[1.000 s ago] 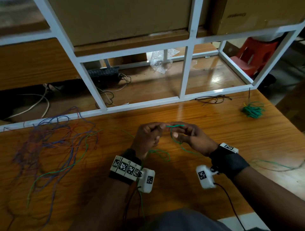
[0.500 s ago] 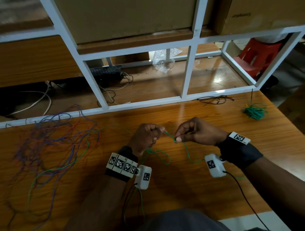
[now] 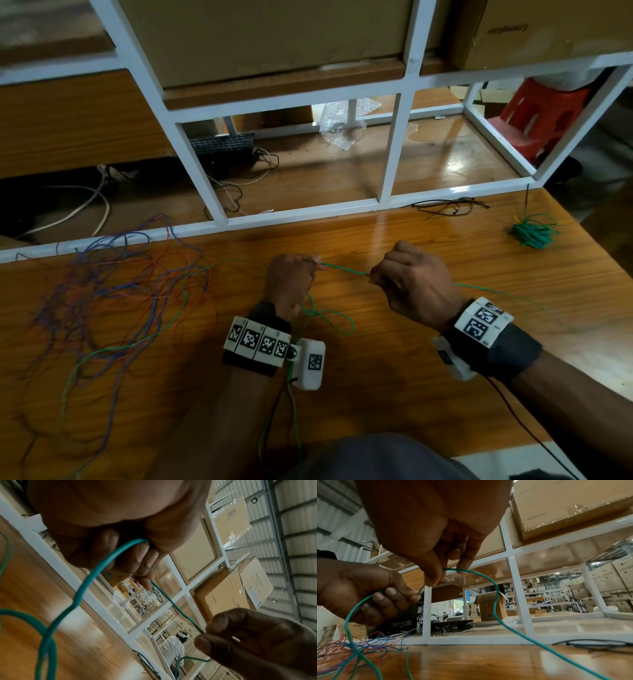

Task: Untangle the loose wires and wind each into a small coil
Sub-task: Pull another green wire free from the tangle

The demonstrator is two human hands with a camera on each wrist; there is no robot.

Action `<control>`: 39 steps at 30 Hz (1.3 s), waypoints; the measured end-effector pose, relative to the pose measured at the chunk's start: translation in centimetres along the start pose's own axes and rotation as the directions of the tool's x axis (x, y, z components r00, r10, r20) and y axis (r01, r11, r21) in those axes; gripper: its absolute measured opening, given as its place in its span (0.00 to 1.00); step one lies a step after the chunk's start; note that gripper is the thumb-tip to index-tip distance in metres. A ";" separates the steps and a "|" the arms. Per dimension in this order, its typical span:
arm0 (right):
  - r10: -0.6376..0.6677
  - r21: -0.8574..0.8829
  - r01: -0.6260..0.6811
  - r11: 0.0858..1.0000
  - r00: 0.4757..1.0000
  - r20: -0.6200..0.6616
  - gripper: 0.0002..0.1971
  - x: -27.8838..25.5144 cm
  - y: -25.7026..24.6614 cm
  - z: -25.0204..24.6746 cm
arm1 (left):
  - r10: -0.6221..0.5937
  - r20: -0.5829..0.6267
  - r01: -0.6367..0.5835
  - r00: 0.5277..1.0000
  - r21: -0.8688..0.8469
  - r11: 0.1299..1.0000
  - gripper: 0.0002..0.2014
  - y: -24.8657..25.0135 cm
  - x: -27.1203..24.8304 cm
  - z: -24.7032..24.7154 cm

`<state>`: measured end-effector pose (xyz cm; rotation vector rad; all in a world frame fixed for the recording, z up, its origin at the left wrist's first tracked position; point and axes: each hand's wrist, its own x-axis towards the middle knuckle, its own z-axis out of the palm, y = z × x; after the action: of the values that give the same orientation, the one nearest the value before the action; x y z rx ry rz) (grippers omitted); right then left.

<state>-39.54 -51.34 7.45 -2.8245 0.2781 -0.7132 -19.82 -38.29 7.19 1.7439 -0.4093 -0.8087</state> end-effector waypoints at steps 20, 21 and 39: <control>0.352 -0.151 -0.326 0.933 0.913 0.206 0.11 -5.9 4.0 -0.6 | 0.019 -0.194 0.023 0.981 0.213 0.977 0.13 -1.9 1.2 -4.5; 0.394 -0.191 -0.354 0.916 0.883 0.255 0.11 -6.3 4.4 -0.7 | 0.024 -0.161 0.009 0.987 0.200 0.980 0.13 -2.2 1.1 -4.3; 0.272 0.130 -0.330 0.935 0.902 0.335 0.11 -3.1 1.8 0.9 | 0.197 0.302 -0.272 0.933 0.228 0.935 0.14 -3.0 -1.2 0.6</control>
<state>-42.03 -52.21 4.84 -2.5804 0.5495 -0.2074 -21.40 -36.97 4.62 1.7857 -0.9369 -0.8512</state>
